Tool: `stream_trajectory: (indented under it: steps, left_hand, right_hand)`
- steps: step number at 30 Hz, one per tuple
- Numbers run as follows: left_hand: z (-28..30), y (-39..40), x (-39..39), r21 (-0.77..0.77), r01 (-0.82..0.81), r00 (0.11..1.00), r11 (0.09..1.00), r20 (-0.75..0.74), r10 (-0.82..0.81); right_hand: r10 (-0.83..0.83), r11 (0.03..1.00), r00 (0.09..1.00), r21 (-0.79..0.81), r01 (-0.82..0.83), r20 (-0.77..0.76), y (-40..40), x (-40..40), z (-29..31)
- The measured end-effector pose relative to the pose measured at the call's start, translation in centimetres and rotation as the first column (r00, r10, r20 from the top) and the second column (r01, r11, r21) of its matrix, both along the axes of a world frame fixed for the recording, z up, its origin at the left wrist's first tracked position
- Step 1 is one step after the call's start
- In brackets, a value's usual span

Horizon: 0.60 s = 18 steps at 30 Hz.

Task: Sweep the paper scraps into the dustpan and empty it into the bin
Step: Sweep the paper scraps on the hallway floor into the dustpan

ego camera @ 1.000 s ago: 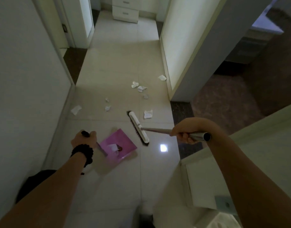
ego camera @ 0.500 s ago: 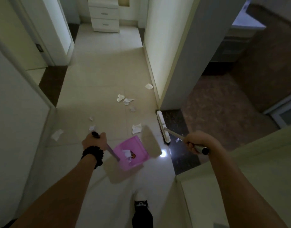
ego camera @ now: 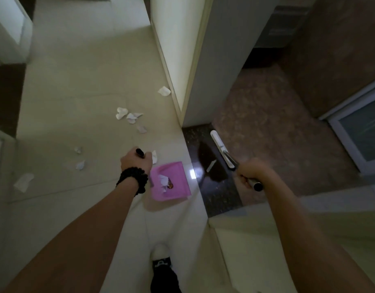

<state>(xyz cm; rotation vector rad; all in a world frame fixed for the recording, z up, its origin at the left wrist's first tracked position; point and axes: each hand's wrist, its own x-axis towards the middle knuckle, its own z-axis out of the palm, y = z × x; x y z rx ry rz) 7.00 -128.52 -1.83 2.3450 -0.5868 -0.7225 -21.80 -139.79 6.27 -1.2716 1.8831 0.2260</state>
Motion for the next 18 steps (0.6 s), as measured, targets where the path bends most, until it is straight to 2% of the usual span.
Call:
stream_trajectory:
  steps: [5,7,14,18]
  left_hand:
    - [-1.7,-3.6,-1.1,0.029,0.066,0.998,0.997,0.007,-0.066]
    - [-2.6,-4.1,-1.2,0.043,0.088,0.996,0.995,0.009,-0.088]
    - [-4.7,-4.8,0.3,0.043,0.037,0.999,0.998,-0.01,-0.037]
    - [-5.0,-4.6,0.6,0.037,0.028,0.999,0.999,-0.019,-0.027]
  right_hand:
    - [0.16,0.986,0.972,0.064,-0.151,-0.171,-2.0,-0.1,-3.1]
    - [0.183,0.98,0.966,0.115,-0.164,-0.182,-2.3,-0.1,-5.0]
    - [0.207,0.963,0.971,0.197,-0.181,-0.118,-0.9,1.5,-8.5]
    - [0.165,0.944,0.986,0.293,-0.15,-0.026,-0.9,3.8,-7.4]
